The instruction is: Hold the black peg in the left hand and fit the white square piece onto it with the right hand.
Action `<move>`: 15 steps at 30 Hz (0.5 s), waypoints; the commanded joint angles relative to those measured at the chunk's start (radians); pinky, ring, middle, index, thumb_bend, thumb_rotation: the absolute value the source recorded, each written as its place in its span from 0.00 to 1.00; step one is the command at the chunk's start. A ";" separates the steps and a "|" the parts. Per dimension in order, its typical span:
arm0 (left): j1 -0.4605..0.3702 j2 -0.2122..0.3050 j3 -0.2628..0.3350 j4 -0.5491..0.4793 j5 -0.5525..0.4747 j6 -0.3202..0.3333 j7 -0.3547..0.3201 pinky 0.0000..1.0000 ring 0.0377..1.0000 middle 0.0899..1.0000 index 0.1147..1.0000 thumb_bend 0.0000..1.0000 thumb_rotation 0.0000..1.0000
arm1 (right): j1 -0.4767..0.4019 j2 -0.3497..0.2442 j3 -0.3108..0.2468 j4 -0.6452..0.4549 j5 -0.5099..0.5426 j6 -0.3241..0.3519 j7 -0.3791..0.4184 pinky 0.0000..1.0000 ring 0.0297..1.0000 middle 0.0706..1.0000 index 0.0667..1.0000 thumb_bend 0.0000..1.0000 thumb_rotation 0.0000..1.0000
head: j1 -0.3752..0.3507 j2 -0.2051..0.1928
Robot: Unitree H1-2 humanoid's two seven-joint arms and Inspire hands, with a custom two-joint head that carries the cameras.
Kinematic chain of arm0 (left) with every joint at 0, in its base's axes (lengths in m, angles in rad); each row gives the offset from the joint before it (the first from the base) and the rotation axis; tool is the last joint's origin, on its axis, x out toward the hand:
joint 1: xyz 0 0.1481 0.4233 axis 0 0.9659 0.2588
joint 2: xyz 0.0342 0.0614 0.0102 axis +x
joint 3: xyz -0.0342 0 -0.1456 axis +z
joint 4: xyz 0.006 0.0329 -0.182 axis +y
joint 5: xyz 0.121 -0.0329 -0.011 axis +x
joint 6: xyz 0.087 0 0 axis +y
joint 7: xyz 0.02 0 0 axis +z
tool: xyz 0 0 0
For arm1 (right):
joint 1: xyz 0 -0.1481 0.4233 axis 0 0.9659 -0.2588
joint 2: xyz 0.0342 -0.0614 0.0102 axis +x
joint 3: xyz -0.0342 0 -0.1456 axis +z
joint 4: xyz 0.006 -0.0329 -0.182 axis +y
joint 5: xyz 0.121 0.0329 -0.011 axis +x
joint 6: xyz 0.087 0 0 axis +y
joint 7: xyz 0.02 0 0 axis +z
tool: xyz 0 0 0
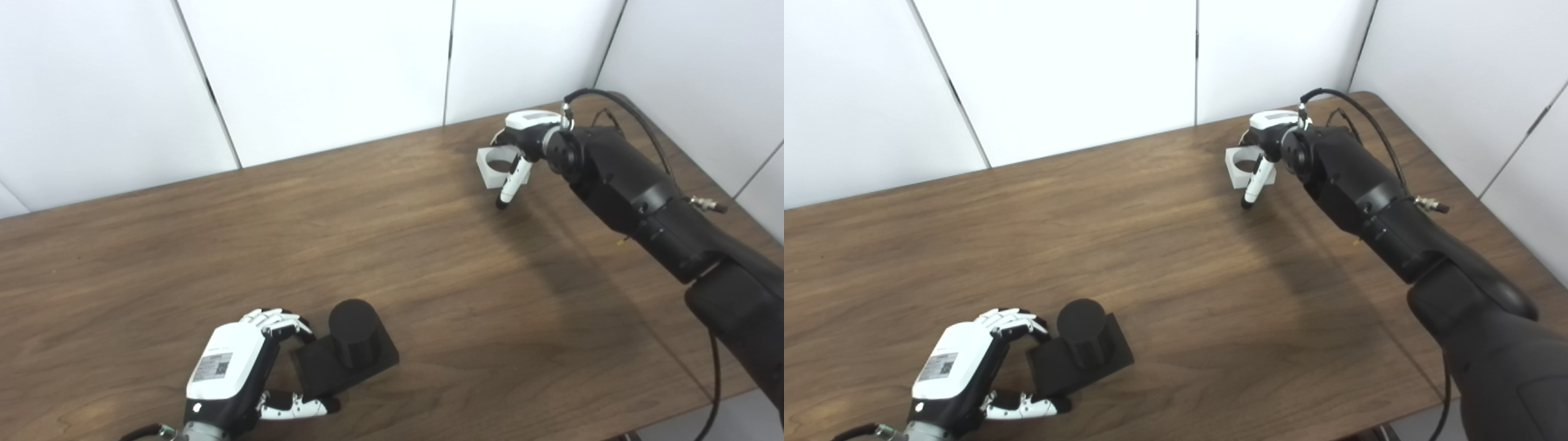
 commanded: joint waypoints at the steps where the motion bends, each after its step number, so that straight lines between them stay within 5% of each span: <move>1: 0.002 0.006 -0.009 -0.006 0.029 0.001 -0.031 0.88 0.81 0.72 0.42 0.51 0.04 | -0.054 -0.038 -0.017 -0.015 -0.013 -0.018 -0.026 0.87 0.97 0.89 0.78 0.97 0.27 | -0.002 0.001; 9: 0.004 0.006 -0.003 -0.014 0.023 0.003 -0.042 0.88 0.81 0.72 0.42 0.51 0.04 | -0.056 -0.054 -0.014 -0.021 -0.019 -0.024 -0.017 0.87 0.97 0.90 0.75 0.92 0.26 | -0.005 0.007; 15: 0.005 0.006 -0.002 -0.015 0.026 -0.001 -0.040 0.87 0.81 0.72 0.42 0.51 0.04 | -0.039 -0.053 -0.036 -0.023 0.003 -0.048 -0.057 0.82 0.93 0.85 0.64 0.85 0.16 | -0.005 0.007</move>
